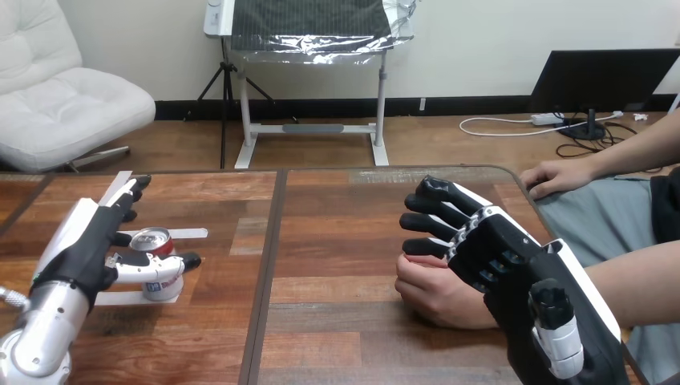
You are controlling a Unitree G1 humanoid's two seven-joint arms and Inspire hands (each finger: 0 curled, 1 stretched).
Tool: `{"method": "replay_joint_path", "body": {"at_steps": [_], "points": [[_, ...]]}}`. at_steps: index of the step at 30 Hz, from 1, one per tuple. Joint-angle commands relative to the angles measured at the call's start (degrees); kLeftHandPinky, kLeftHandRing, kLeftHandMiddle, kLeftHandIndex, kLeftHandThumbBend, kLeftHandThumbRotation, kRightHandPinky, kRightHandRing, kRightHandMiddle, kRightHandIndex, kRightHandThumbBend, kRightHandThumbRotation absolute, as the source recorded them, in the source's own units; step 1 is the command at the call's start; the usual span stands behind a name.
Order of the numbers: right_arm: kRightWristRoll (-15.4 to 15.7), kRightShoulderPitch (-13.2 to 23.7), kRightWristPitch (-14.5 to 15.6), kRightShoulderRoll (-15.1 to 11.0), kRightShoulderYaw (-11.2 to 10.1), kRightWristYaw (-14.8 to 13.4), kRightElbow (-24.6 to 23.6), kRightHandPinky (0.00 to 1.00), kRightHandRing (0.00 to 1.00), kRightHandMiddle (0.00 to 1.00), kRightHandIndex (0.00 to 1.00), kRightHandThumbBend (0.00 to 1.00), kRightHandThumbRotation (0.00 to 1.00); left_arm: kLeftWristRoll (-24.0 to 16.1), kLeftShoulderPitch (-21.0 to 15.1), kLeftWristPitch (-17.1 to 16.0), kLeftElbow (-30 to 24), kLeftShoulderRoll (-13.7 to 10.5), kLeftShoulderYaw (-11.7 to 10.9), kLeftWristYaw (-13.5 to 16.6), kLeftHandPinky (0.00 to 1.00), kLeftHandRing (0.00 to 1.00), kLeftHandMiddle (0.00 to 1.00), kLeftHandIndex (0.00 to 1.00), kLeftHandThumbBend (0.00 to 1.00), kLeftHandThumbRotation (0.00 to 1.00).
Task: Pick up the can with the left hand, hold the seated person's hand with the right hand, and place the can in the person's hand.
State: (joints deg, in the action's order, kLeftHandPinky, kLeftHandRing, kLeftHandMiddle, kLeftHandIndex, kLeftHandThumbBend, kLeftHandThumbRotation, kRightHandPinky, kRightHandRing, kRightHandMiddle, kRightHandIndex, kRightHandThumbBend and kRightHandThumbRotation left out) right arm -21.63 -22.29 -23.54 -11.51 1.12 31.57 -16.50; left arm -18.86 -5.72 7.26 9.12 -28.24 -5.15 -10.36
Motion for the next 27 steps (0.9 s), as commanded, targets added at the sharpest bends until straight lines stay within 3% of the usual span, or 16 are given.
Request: {"method": "replay_joint_path", "body": {"at_steps": [1, 27], "points": [[-0.9, 2.9, -0.7, -0.2, -0.9, 0.0, -1.4, 0.77, 0.83, 0.86, 0.86, 0.95, 0.88, -0.7, -3.6, 0.9, 1.1, -1.2, 1.5, -0.3, 0.82, 0.92, 0.96, 0.96, 0.76, 0.16], [-0.8, 2.8, -0.3, -0.3, -0.8, -0.1, -1.9, 0.77, 0.83, 0.86, 0.86, 0.94, 0.88, -0.8, -4.2, 3.5, 1.2, -1.3, 2.6, -0.2, 0.80, 0.89, 0.93, 0.93, 0.76, 0.13]]}}
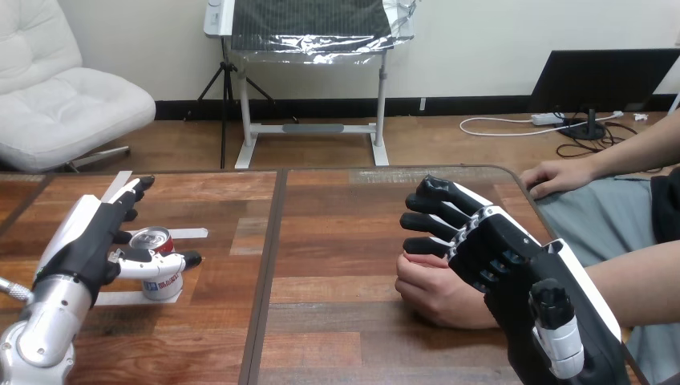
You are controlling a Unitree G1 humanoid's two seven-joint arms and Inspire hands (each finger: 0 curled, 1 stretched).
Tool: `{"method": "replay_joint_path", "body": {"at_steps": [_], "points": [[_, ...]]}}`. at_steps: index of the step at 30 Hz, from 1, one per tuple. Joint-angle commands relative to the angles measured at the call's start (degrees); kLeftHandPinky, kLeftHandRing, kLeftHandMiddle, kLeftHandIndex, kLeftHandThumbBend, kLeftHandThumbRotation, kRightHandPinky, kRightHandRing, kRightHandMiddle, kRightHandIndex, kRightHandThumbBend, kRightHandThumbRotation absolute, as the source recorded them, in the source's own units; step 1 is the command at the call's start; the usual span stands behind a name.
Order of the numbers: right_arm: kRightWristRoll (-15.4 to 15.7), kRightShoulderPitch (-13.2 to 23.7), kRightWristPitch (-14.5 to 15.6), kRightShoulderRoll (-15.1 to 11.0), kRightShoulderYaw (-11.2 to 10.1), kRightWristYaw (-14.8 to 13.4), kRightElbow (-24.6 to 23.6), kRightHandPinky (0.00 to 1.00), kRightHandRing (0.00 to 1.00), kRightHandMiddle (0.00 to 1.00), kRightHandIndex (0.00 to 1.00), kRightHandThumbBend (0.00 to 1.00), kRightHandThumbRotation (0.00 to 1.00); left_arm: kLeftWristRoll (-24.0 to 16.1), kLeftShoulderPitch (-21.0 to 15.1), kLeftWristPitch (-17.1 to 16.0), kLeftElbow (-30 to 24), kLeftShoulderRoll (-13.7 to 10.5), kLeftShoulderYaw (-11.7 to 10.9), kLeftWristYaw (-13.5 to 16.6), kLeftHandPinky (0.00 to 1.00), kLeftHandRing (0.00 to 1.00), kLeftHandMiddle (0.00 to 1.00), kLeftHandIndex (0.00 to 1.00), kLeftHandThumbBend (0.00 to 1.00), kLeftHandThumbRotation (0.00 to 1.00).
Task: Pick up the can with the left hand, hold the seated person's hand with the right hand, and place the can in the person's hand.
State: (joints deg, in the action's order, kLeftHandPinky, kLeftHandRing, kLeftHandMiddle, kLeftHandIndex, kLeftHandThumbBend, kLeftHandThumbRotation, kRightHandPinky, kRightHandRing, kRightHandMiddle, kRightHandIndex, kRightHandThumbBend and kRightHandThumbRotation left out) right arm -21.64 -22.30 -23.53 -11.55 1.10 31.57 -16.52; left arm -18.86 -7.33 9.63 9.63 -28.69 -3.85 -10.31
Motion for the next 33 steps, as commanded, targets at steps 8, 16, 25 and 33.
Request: {"method": "replay_joint_path", "body": {"at_steps": [8, 16, 25, 33], "points": [[-1.1, 2.8, -0.2, -0.3, -0.7, 0.0, -1.9, 0.77, 0.84, 0.86, 0.86, 0.94, 0.88, -1.1, -2.8, 2.3, 0.4, -1.1, 1.8, -0.2, 0.75, 0.85, 0.90, 0.91, 0.75, 0.14], [-0.8, 2.7, -0.3, -0.3, -0.7, -0.1, -2.1, 0.77, 0.84, 0.86, 0.86, 0.94, 0.88, -1.7, -2.8, 3.5, -0.5, -1.5, 2.4, -0.5, 0.72, 0.83, 0.89, 0.90, 0.75, 0.14], [-0.7, 2.6, -0.3, -0.4, -0.8, -0.2, -2.2, 0.77, 0.84, 0.86, 0.86, 0.94, 0.88, -1.6, -3.0, 3.9, -0.9, -1.0, 2.2, -0.3, 0.67, 0.79, 0.85, 0.88, 0.74, 0.14], [-1.0, 2.6, -0.1, -0.5, -0.9, -0.2, -2.2, 0.77, 0.83, 0.86, 0.86, 0.95, 0.88, -1.3, -3.0, 3.2, -1.7, -0.9, 1.8, 0.1, 0.59, 0.73, 0.81, 0.87, 0.74, 0.14]]}}
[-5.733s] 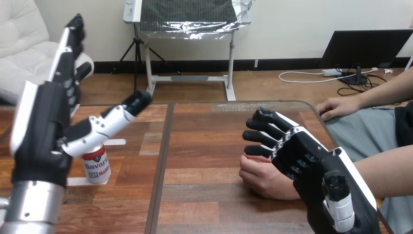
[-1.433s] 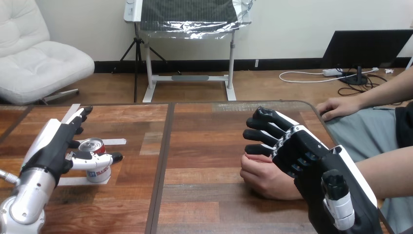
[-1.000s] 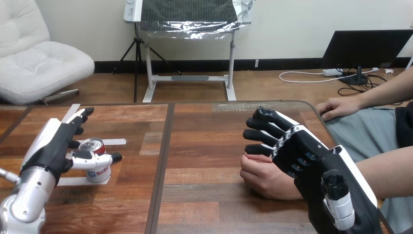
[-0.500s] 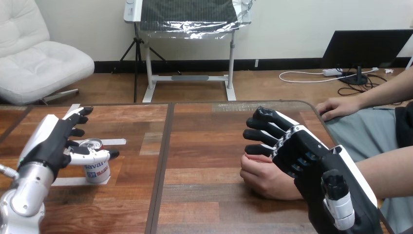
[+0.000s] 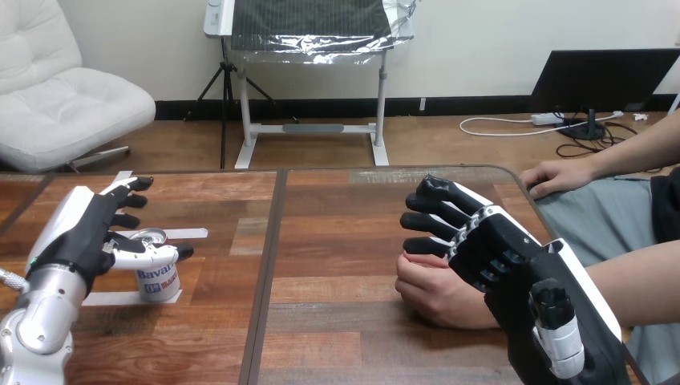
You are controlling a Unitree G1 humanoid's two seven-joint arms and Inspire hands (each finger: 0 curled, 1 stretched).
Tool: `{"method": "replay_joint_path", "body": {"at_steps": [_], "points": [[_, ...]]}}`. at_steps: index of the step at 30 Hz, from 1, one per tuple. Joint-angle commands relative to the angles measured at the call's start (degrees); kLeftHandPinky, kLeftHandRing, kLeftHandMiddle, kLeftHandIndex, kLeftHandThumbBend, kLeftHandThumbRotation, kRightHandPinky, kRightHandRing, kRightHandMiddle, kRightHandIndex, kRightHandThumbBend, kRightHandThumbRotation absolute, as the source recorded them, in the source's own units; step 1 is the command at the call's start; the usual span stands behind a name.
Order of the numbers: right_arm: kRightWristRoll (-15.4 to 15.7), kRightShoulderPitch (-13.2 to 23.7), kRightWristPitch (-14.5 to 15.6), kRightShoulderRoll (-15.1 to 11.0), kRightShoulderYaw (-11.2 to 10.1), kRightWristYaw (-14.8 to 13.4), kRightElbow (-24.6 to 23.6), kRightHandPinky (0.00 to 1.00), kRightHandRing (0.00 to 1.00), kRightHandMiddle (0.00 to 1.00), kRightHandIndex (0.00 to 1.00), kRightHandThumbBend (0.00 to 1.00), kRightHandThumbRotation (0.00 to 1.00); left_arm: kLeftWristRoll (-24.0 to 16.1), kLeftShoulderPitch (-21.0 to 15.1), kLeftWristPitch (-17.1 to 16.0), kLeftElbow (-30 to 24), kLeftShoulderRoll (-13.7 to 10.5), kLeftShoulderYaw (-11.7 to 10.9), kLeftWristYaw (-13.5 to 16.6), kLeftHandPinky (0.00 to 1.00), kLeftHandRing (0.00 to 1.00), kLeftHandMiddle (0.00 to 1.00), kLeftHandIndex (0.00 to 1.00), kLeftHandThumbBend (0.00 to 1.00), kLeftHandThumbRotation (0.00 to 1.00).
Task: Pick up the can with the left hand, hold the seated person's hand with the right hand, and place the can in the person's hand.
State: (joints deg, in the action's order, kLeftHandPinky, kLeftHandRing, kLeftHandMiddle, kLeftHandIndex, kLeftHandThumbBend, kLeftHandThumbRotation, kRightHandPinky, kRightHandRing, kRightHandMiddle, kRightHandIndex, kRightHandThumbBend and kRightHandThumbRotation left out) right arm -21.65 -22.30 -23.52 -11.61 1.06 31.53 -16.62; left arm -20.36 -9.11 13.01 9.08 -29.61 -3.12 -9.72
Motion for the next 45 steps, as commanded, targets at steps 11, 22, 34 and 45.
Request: {"method": "replay_joint_path", "body": {"at_steps": [11, 22, 34, 45], "points": [[-1.1, 2.8, 0.0, -0.5, -0.9, 0.0, -1.7, 0.77, 0.84, 0.86, 0.86, 0.95, 0.88, 1.4, -1.3, -1.1, -1.6, 0.3, 0.2, 0.3, 0.69, 0.81, 0.86, 0.88, 0.73, 0.14], [-1.0, 3.0, 0.1, -0.4, -0.7, 0.0, -1.7, 0.77, 0.83, 0.86, 0.86, 0.94, 0.87, 2.7, -1.3, -2.4, -2.5, 0.0, -0.4, 0.8, 0.72, 0.83, 0.87, 0.88, 0.71, 0.14], [-0.7, 3.4, -0.1, -0.3, -0.7, 0.0, -1.3, 0.77, 0.83, 0.86, 0.86, 0.94, 0.88, 4.4, -1.9, -1.8, -2.7, 0.5, -1.4, 1.2, 0.70, 0.81, 0.85, 0.89, 0.70, 0.14], [-0.6, 3.8, -0.3, -0.3, -0.8, 0.0, -0.8, 0.77, 0.83, 0.85, 0.86, 0.94, 0.88, 5.8, -2.4, -1.9, -2.5, 0.5, -1.9, 1.6, 0.70, 0.81, 0.85, 0.89, 0.68, 0.15]]}}
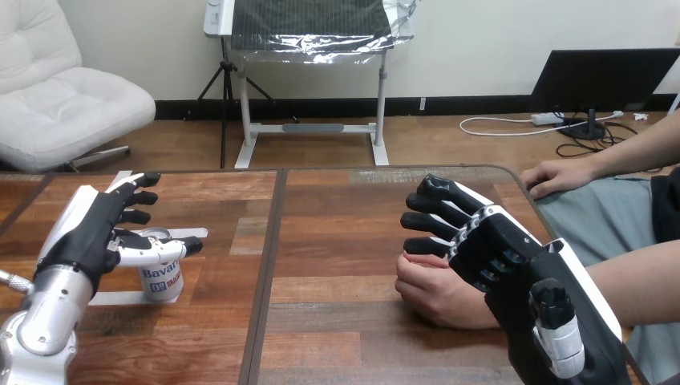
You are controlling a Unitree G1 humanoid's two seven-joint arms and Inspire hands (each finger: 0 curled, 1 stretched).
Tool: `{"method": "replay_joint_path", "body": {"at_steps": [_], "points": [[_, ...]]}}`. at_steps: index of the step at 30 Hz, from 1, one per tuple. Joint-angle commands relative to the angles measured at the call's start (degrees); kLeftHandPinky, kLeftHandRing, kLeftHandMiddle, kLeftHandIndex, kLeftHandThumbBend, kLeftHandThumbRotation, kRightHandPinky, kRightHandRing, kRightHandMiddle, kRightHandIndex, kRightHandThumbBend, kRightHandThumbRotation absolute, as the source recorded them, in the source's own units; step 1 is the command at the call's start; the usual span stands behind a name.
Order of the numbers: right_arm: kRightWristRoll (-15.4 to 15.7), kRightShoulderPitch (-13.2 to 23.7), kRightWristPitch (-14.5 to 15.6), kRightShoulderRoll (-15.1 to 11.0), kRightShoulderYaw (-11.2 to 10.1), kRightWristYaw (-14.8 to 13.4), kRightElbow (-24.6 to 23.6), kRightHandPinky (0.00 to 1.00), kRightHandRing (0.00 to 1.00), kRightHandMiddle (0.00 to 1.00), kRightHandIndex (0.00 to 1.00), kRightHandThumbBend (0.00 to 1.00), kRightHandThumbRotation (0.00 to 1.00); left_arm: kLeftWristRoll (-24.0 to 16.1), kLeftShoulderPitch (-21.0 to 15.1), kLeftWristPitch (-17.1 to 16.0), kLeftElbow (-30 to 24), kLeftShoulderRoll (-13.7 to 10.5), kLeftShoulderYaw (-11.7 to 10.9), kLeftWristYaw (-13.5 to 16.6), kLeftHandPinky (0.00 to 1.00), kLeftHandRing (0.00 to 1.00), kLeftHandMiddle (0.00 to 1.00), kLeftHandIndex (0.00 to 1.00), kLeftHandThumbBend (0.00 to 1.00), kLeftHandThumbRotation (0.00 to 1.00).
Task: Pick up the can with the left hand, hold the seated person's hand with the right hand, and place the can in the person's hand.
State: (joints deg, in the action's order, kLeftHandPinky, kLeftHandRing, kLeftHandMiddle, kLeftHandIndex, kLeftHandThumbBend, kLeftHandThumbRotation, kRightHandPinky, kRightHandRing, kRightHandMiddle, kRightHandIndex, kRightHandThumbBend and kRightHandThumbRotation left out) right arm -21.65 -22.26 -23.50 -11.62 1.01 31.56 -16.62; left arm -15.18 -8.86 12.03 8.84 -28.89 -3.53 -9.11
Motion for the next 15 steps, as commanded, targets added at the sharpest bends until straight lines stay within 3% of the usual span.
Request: {"method": "replay_joint_path", "body": {"at_steps": [1, 15], "points": [[-0.6, 3.8, -0.5, -0.2, -0.7, 0.0, -0.7, 0.77, 0.83, 0.85, 0.86, 0.94, 0.88, 0.8, -2.8, -1.0, -2.0, -0.2, -1.5, 1.0, 0.70, 0.81, 0.85, 0.89, 0.68, 0.15], [-0.7, 3.9, -0.3, -0.1, -0.7, -0.1, -0.8, 0.77, 0.83, 0.85, 0.86, 0.94, 0.88, 4.2, -2.9, -1.4, -2.7, 0.1, -3.0, 0.7, 0.78, 0.87, 0.89, 0.93, 0.59, 0.21]]}}
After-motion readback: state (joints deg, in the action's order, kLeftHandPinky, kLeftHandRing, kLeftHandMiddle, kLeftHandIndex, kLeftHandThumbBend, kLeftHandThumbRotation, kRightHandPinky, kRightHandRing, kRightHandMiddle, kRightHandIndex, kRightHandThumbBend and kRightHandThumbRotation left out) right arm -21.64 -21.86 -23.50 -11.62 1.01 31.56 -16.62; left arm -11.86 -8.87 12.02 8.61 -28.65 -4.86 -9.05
